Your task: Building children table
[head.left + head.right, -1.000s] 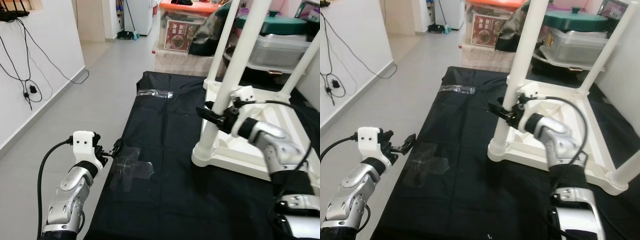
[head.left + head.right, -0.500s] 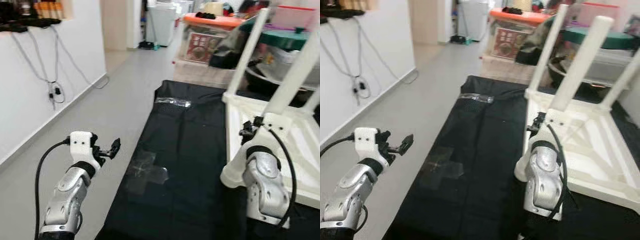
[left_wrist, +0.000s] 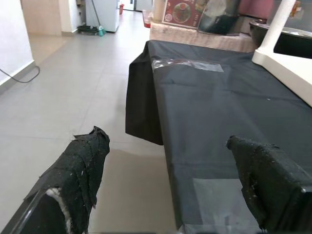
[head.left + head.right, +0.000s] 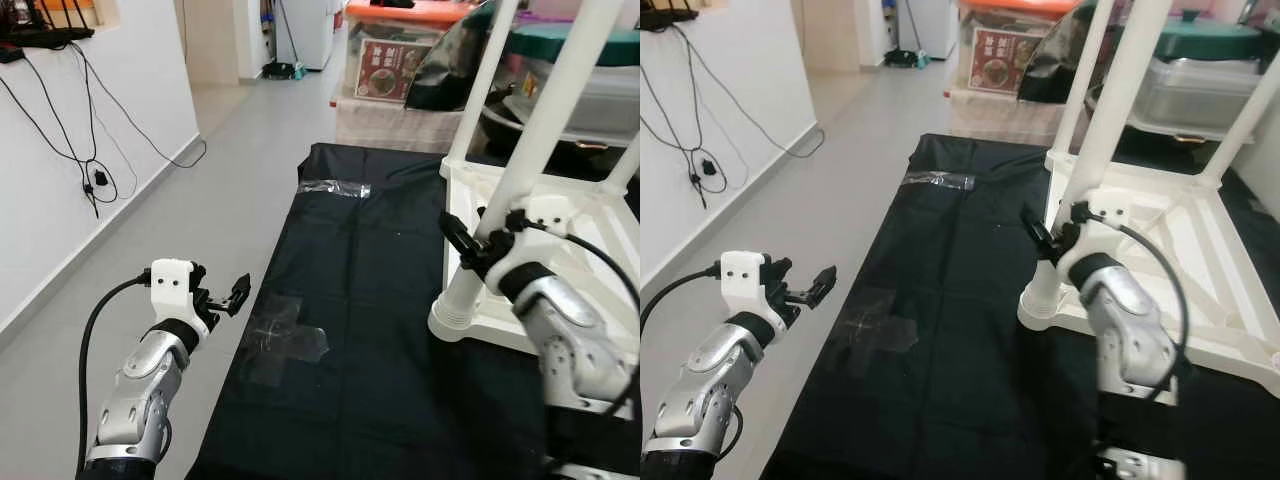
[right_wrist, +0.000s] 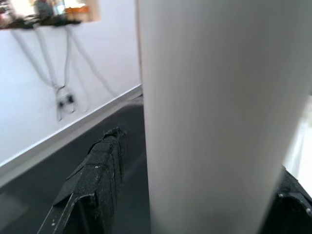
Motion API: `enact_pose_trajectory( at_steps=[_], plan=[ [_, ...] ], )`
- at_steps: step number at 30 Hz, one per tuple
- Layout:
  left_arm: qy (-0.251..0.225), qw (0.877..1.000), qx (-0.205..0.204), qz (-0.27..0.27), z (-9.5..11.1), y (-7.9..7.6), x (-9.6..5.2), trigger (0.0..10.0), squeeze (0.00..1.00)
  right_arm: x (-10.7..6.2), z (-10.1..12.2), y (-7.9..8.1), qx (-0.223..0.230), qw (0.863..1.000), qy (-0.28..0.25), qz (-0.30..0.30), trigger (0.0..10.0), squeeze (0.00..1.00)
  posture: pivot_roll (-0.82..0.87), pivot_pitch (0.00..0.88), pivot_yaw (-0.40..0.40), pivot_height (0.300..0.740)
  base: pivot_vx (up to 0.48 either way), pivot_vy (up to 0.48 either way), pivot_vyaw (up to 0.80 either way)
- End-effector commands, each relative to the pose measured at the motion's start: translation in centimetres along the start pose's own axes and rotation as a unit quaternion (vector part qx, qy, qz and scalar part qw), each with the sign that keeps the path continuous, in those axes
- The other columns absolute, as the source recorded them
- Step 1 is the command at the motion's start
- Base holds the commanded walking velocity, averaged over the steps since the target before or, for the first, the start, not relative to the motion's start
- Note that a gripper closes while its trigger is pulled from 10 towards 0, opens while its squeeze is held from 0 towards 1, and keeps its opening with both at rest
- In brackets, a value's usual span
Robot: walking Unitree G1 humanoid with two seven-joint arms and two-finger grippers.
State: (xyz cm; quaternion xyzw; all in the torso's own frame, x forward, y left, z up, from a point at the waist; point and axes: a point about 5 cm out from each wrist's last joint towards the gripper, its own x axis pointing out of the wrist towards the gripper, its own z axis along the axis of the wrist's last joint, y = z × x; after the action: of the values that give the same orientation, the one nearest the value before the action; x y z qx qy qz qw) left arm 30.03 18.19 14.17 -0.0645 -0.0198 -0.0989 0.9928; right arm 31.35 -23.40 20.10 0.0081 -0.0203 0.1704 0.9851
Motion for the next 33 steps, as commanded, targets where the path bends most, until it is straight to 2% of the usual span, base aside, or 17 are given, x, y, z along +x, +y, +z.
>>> enact_pose_trajectory(
  at_steps=[1, 7, 8, 9, 10, 14, 16, 17, 18, 19, 22, 26, 27, 30, 31, 32, 33],
  plan=[
    [0.005, 1.000, 0.000, -0.005, -0.4, -0.3, 0.1, 10.0, 0.00, 0.3, -1.3, 0.8, 0.004, 0.997, 0.024, 0.073, 10.0, 0.00, -0.07, 0.000, -0.065, 0.740, 0.000, 0.000, 0.00],
    [0.005, 1.000, 0.001, -0.005, -0.3, -0.3, 0.2, 10.0, 0.00, 1.2, -2.2, 1.4, -0.017, 0.990, 0.041, 0.133, 8.4, 0.00, -0.06, 0.000, -0.068, 0.740, 0.000, 0.000, 0.00],
    [0.004, 1.000, 0.001, -0.006, -0.3, -0.3, 0.2, 10.0, 0.00, 1.5, -2.5, 1.6, -0.022, 0.988, 0.041, 0.146, 2.1, 0.00, -0.05, 0.000, -0.075, 0.740, 0.000, 0.000, 0.00],
    [0.004, 1.000, 0.001, -0.006, -0.3, -0.3, 0.2, 10.0, 0.00, 1.5, -2.5, 1.6, -0.022, 0.988, 0.041, 0.146, 2.1, 0.00, -0.05, 0.000, -0.075, 0.740, 0.000, 0.000, 0.00],
    [0.003, 1.000, 0.003, -0.005, -0.2, -0.2, 0.2, 10.0, 0.00, 2.3, -2.8, 1.3, -0.019, 0.996, 0.029, 0.088, 0.0, 0.00, -0.04, 0.000, -0.077, 0.740, 0.000, 0.000, 0.00],
    [0.003, 1.000, 0.004, -0.004, -0.2, -0.1, 0.1, 10.0, 0.00, 2.8, -3.4, 0.4, -0.008, 0.999, 0.038, -0.014, 0.0, 0.00, -0.04, 0.000, -0.076, 0.740, 0.000, 0.000, 0.00],
    [0.004, 1.000, 0.004, -0.005, -0.2, -0.1, 0.0, 10.0, 0.00, 2.5, -4.4, -1.3, 0.009, 0.982, 0.062, -0.179, 0.0, 0.00, -0.04, 0.000, -0.072, 0.740, 0.000, 0.000, 0.00],
    [0.004, 1.000, 0.004, -0.005, -0.2, -0.1, 0.0, 10.0, 0.00, 2.5, -4.4, -1.3, 0.009, 0.982, 0.062, -0.179, 0.0, 0.00, -0.04, 0.000, -0.072, 0.740, 0.000, 0.000, 0.00],
    [0.005, 1.000, 0.004, -0.006, -0.3, -0.2, -0.1, 10.0, 0.00, -1.2, -6.8, -3.7, -0.001, 0.897, 0.120, -0.426, 0.0, 0.00, -0.05, 0.000, -0.068, 0.740, 0.000, 0.000, 0.00],
    [0.005, 1.000, 0.005, -0.006, -0.3, -0.2, -0.1, 10.0, 0.00, -3.0, -7.7, -3.9, -0.001, 0.864, 0.136, -0.485, 0.0, 0.00, -0.05, 0.000, -0.068, 0.740, 0.000, 0.000, 0.00],
    [0.005, 1.000, 0.005, -0.006, -0.3, -0.2, -0.1, 10.0, 0.00, -4.9, -8.5, -3.1, -0.003, 0.845, 0.149, -0.513, 0.0, 0.00, -0.05, 0.000, -0.067, 0.740, 0.000, 0.000, 0.00],
    [0.008, 1.000, 0.004, -0.008, -0.4, -0.2, -0.1, 10.0, 0.00, -5.5, -8.5, -0.4, -0.019, 0.865, 0.152, -0.479, 0.0, 0.00, -0.08, 0.000, -0.049, 0.740, 0.000, 0.000, 0.00],
    [0.010, 1.000, 0.003, -0.011, -0.5, -0.3, 0.0, 10.0, 0.00, -4.7, -8.2, 0.7, -0.017, 0.886, 0.152, -0.437, 10.0, 0.00, -0.08, 0.000, -0.045, 0.740, 0.000, 0.000, 0.00],
    [0.011, 1.000, 0.002, -0.013, -0.5, -0.4, 0.0, 10.0, 0.00, -4.1, -8.1, 1.5, -0.014, 0.900, 0.152, -0.408, 10.0, 0.00, -0.09, 0.000, -0.044, 0.740, 0.000, 0.000, 0.00],
    [0.011, 1.000, 0.001, -0.016, -0.5, -0.5, 0.2, 10.0, 0.00, -3.3, -7.1, 2.0, -0.003, 0.918, 0.120, -0.377, 10.0, 0.63, -0.09, 0.000, -0.044, 0.740, 0.000, 0.000, 0.00],
    [0.011, 1.000, 0.001, -0.016, -0.5, -0.5, 0.2, 10.0, 0.00, -3.3, -7.1, 2.0, -0.003, 0.918, 0.120, -0.377, 10.0, 0.63, -0.09, 0.000, -0.044, 0.740, 0.000, 0.000, 0.00],
    [0.010, 1.000, 0.000, -0.018, -0.5, -0.6, 0.3, 10.0, 0.00, -2.6, -5.9, 2.2, 0.010, 0.931, 0.086, -0.355, 10.0, 1.00, -0.09, 0.000, -0.045, 0.740, 0.000, 0.000, 0.00]
  ],
)
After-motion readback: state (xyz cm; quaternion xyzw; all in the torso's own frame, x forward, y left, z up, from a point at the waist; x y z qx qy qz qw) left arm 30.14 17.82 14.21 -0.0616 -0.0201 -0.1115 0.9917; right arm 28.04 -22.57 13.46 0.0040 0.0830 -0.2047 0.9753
